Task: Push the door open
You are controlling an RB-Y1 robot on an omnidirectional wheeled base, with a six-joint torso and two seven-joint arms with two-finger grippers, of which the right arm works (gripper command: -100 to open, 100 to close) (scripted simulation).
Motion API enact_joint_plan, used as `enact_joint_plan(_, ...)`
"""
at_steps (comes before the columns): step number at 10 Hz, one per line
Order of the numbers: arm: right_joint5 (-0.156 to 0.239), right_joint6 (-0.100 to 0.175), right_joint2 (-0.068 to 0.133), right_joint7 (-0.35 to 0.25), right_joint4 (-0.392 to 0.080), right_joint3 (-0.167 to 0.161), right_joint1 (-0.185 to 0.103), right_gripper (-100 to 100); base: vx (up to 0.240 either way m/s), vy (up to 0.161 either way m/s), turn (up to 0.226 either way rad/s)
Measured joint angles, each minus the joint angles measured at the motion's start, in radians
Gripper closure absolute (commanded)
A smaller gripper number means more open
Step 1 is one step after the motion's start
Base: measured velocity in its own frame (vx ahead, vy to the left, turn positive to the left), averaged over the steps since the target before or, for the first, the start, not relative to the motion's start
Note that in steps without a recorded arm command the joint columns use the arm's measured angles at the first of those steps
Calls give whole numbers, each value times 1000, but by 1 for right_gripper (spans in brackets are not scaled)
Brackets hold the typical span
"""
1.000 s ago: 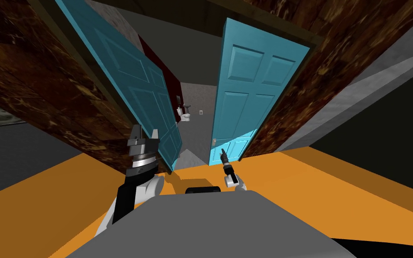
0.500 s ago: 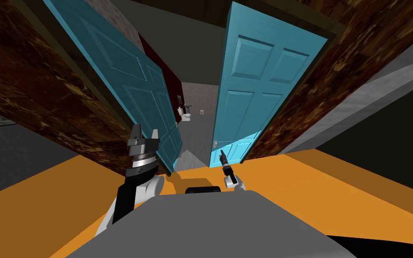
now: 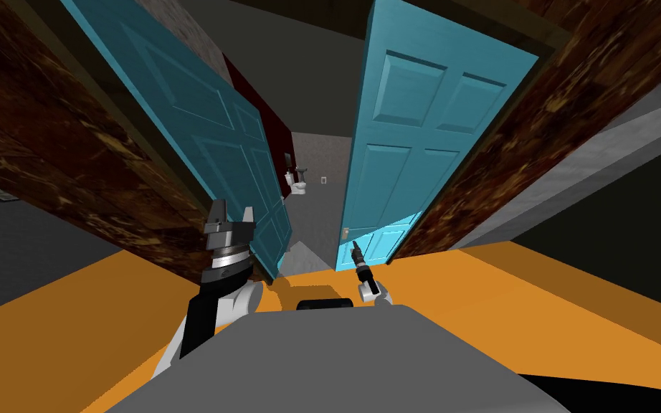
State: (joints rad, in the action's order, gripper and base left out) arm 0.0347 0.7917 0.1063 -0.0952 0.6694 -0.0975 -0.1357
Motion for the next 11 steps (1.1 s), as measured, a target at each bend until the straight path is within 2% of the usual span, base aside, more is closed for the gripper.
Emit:
enact_joint_plan(8, 6, 14, -9, 14, -21, 17, -2, -100, 177, 15, 23)
enact_joint_plan(9, 6, 14, -9, 14, -21, 17, -2, 100, -16, -1, -11)
enact_joint_plan(11, 6, 14, -8, 14, -21, 17, -3, 100, -28, -4, 9)
